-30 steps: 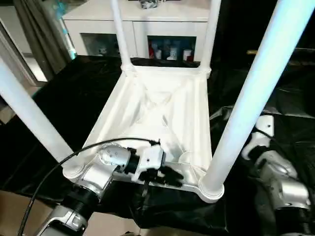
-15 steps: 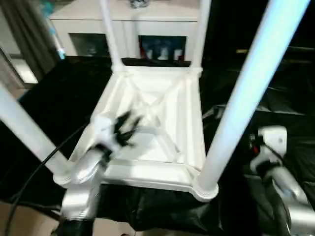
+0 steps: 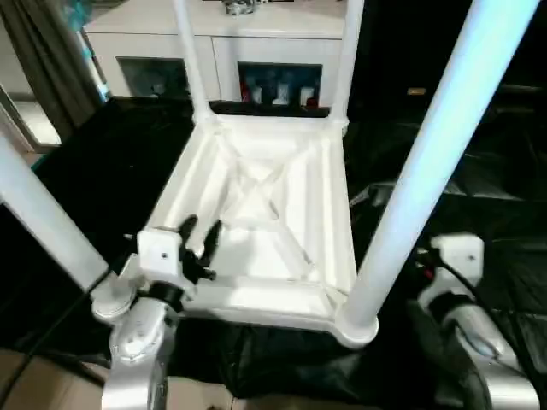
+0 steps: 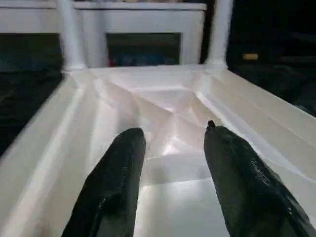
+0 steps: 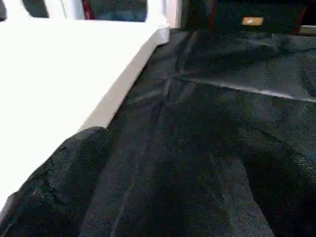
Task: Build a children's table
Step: Rotate leg to tighten
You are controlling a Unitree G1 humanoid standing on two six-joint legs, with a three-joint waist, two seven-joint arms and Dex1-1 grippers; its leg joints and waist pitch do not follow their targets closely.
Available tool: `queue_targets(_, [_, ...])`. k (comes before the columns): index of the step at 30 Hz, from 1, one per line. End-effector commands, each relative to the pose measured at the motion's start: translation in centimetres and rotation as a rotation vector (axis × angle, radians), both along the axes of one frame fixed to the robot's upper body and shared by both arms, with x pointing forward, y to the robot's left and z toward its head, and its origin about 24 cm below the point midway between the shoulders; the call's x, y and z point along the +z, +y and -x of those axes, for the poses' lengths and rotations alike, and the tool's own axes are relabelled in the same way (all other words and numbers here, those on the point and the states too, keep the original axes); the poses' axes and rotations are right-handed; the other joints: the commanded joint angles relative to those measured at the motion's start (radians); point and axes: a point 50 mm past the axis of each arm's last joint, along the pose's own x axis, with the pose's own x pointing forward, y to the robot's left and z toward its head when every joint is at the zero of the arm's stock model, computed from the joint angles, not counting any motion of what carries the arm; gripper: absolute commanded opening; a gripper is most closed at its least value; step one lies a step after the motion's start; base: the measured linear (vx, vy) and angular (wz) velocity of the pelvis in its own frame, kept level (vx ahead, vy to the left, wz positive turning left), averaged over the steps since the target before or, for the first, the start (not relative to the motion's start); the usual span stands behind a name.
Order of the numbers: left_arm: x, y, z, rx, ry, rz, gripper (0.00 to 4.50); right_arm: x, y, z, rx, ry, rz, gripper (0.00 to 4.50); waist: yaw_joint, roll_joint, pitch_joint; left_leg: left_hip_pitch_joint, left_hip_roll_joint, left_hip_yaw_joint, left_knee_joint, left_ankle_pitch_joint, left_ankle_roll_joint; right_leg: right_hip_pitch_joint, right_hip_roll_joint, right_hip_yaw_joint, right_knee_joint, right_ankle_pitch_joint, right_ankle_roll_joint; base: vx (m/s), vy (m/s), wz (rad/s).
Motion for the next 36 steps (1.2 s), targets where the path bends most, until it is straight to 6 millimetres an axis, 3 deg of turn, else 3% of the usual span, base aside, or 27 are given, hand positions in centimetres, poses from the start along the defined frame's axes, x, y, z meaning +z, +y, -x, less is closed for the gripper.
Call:
queue_targets(1, [0.4,0.3,0.4,0.023,-0.021,-0.04,2.26,-0.1,0.2,0.1,0.0,0.009,-0.016,4.5,0.024,-0.042,-0.051,-0.025,0.003,-0.074,0.054,-0.234,0.092,0.059,-0.154,0.202,-0.166,-0.652,-0.039,0.066,0.122,-0.55])
queue_targets(2, [0.4,0.3,0.5,0.024,-0.026,-0.046,2.26,-0.1,0.2,0.1,-0.002,0.009,-0.016,4.5,0.023,-0.039,-0.049,-0.03,0.008,-0.097,0.045,-0.204,0.081,0.064,-0.14,0.206,-0.16,-0.629,-0.061,0.032,0.191,-0.63])
queue_targets(3, [0.5,0.3,0.8,0.025,-0.038,-0.075,2.26,-0.2,0.1,0.1,-0.006,0.009,-0.018,4.5,0.0,-0.026,-0.045,-0.012,0.009,-0.102,-0.035,-0.155,0.041,0.035,-0.015,0.142,-0.124,-0.491,-0.072,0.032,0.191,-0.63])
queue_targets(4, [0.5,0.3,1.2,0.026,-0.049,-0.099,2.26,-0.2,0.0,0.1,-0.013,0.013,-0.021,4.5,-0.017,-0.011,-0.045,0.023,0.031,-0.105,-0.084,-0.151,0.0,-0.003,0.053,0.081,-0.088,-0.372,-0.055,0.024,0.174,-0.62])
queue_targets(5, [0.4,0.3,1.4,0.037,-0.044,-0.098,2.26,-0.2,-0.2,0.0,-0.015,0.015,-0.016,4.5,-0.03,-0.007,-0.048,0.035,0.078,-0.141,-0.125,-0.149,-0.011,-0.003,0.046,-0.009,0.001,-0.144,-0.082,0.0,0.171,-0.3])
queue_targets(7, [0.3,0.4,1.7,0.06,-0.025,-0.08,2.26,-0.2,-0.4,-0.1,-0.014,0.018,-0.007,4.5,-0.062,0.035,-0.057,0.053,0.131,-0.177,-0.137,-0.056,-0.146,0.011,0.01,-0.054,0.022,0.0,-0.104,0.0,0.164,-0.15])
queue_targets(9, [0.3,0.4,1.9,0.067,-0.02,-0.053,2.26,-0.2,-0.5,-0.2,-0.014,0.019,-0.001,4.5,-0.074,0.039,-0.058,0.061,0.223,-0.218,-0.153,0.159,-0.063,0.0,-0.02,-0.093,0.078,-0.11,-0.077,0.007,0.063,0.04])
queue_targets(12, [0.2,0.2,2.1,0.062,-0.007,-0.048,2.26,-0.2,-0.8,-0.2,-0.018,0.02,0.002,4.5,-0.072,0.019,-0.072,0.072,0.204,-0.21,-0.128,0.195,0.208,0.001,-0.047,-0.083,0.081,-0.134,-0.094,0.0,0.0,0.0])
queue_targets(13, [0.1,0.2,2.2,0.065,-0.002,-0.049,2.26,-0.2,-0.9,-0.2,-0.019,0.021,0.004,4.5,-0.062,-0.004,-0.074,0.034,0.117,-0.151,-0.067,0.157,0.308,0.032,-0.087,-0.05,-0.001,-0.013,-0.154,-0.072,-0.083,-0.01])
queue_targets(14, [0.1,0.2,2.3,0.069,-0.002,-0.049,2.26,-0.2,-1.0,-0.2,-0.02,0.022,0.007,4.5,-0.039,-0.035,-0.085,-0.029,0.006,-0.087,-0.007,0.057,0.258,0.082,-0.155,-0.02,-0.044,0.131,-0.142,-0.095,-0.104,-0.11])
queue_targets(16, [0.2,0.2,2.4,0.081,-0.007,-0.064,2.26,-0.2,-1.1,-0.2,-0.021,0.022,0.012,4.5,-0.002,-0.061,-0.058,-0.074,0.005,-0.12,0.101,-0.139,0.149,0.084,-0.274,0.076,-0.116,-0.281,0.06,-0.097,-0.098,-0.12])
queue_targets(17, [0.3,0.2,2.4,0.081,-0.021,-0.079,2.26,-0.2,-1.2,-0.3,-0.022,0.022,0.013,4.5,-0.007,-0.063,-0.05,-0.094,0.0,-0.141,0.123,-0.144,0.127,0.092,-0.281,0.081,-0.116,-0.409,0.072,-0.09,-0.024,-0.16])
queue_targets(18, [0.3,0.2,2.4,0.085,-0.024,-0.089,2.26,-0.2,-1.3,-0.3,-0.022,0.022,0.014,4.5,-0.004,-0.058,-0.046,-0.095,-0.003,-0.157,0.122,-0.138,0.101,0.093,-0.268,0.071,-0.117,-0.51,0.051,-0.09,-0.024,-0.16])
queue_targets(19, [0.4,0.2,2.4,0.091,-0.027,-0.093,2.26,-0.2,-1.4,-0.3,-0.023,0.022,0.017,4.5,-0.01,-0.055,-0.034,-0.069,-0.006,-0.154,0.05,-0.123,0.064,0.082,-0.18,0.013,-0.118,-0.616,-0.071,-0.08,0.036,-0.19])
queue_targets(20, [0.4,0.3,2.5,0.094,-0.028,-0.085,2.26,-0.2,-1.5,-0.3,-0.023,0.022,0.02,4.5,-0.025,-0.027,-0.039,-0.002,0.004,-0.135,-0.052,-0.137,0.004,0.067,-0.067,-0.075,-0.091,-0.53,-0.172,-0.085,0.072,0.05])
queue_targets(21, [0.4,0.3,2.5,0.092,-0.027,-0.076,2.26,-0.2,-1.5,-0.3,-0.023,0.022,0.021,4.5,-0.041,-0.003,-0.036,0.038,0.062,-0.156,-0.103,-0.394,-0.027,0.038,-0.005,-0.086,-0.066,-0.379,-0.159,-0.085,0.072,0.05])
queue_targets(23, [0.2,0.2,2.5,0.084,-0.008,-0.052,2.26,-0.2,-1.6,-0.3,-0.023,0.022,0.022,4.5,-0.07,0.035,-0.027,0.05,0.158,-0.22,-0.185,-0.664,-0.139,0.055,0.003,-0.105,0.012,-0.2,-0.164,-0.106,0.07,0.17])
queue_targets(24, [0.1,0.2,2.5,0.077,0.003,-0.039,2.26,-0.2,-1.7,-0.3,-0.022,0.022,0.024,4.5,-0.078,0.036,-0.032,0.05,0.168,-0.223,-0.187,-0.659,-0.133,0.061,-0.003,-0.106,0.029,-0.134,-0.16,-0.101,0.064,0.16])
queue_targets(25, [0.2,0.2,2.5,0.075,-0.001,-0.044,2.26,-0.2,-1.7,-0.3,-0.021,0.022,0.024,4.5,-0.079,0.038,-0.028,0.038,0.152,-0.202,-0.182,-0.633,-0.094,0.068,-0.017,-0.106,0.022,-0.078,-0.152,-0.062,0.05,0.12])
queue_targets(26, [0.2,0.2,2.6,0.08,-0.009,-0.041,2.26,-0.2,-1.7,-0.3,-0.02,0.022,0.027,4.5,-0.07,0.004,-0.021,0.025,0.058,-0.126,-0.127,-0.615,-0.047,0.067,-0.055,-0.079,-0.064,-0.193,-0.133,0.0,0.0,0.0])
queue_targets(27, [0.3,0.2,2.6,0.081,-0.011,-0.04,2.26,-0.3,-1.7,-0.3,-0.02,0.022,0.027,4.5,-0.062,-0.018,-0.023,0.037,0.01,-0.098,-0.082,-0.556,-0.049,0.042,-0.087,-0.061,-0.113,-0.594,-0.097,0.0,0.0,0.0])
queue_targets(29, [0.4,0.2,2.7,0.083,-0.025,-0.081,2.26,-0.3,-1.7,-0.2,-0.019,0.024,0.027,4.5,-0.058,-0.036,-0.029,0.011,0.013,-0.104,-0.07,-0.389,-0.028,0.054,-0.12,-0.048,-0.138,-0.856,-0.043,0.0,0.0,0.0])
queue_targets(31, [0.2,0.2,2.8,0.084,-0.005,-0.083,2.26,-0.4,-1.6,-0.2,-0.018,0.026,0.027,4.5,-0.063,-0.019,-0.042,-0.001,0.034,-0.114,-0.111,-0.342,-0.078,0.062,-0.061,-0.076,-0.094,-0.548,-0.075,0.0,0.0,0.0])
queue_targets(32, [0.2,0.1,2.8,0.081,-0.002,-0.057,2.26,-0.4,-1.6,-0.2,-0.017,0.027,0.027,4.5,-0.073,-0.011,-0.037,0.021,0.066,-0.14,-0.131,-0.416,-0.123,0.059,-0.016,-0.097,-0.069,-0.36,-0.123,0.0,0.0,0.0])
queue_targets(34, [0.1,0.3,2.8,0.086,0.008,-0.049,2.26,-0.5,-1.6,-0.1,-0.014,0.029,0.031,4.5,-0.093,0.003,-0.027,0.029,0.114,-0.165,-0.162,-0.516,-0.088,0.058,-0.013,-0.112,-0.05,-0.222,-0.203,-0.011,-0.028,0.02])
queue_targets(35, [0.1,0.3,2.9,0.085,0.009,-0.05,2.26,-0.5,-1.6,-0.1,-0.011,0.031,0.035,4.5,-0.086,-0.012,-0.035,0.005,0.029,-0.093,-0.102,-0.484,-0.039,0.063,-0.057,-0.09,-0.095,-0.325,-0.193,0.0,0.0,0.0])
queue_targets(36, [0.1,0.3,2.9,0.087,0.007,-0.054,2.26,-0.5,-1.6,-0.1,-0.011,0.031,0.035,4.5,-0.086,-0.012,-0.035,0.005,0.029,-0.093,-0.102,-0.484,-0.039,0.063,-0.057,-0.09,-0.095,-0.325,-0.193,-0.002,-0.061,-0.11])
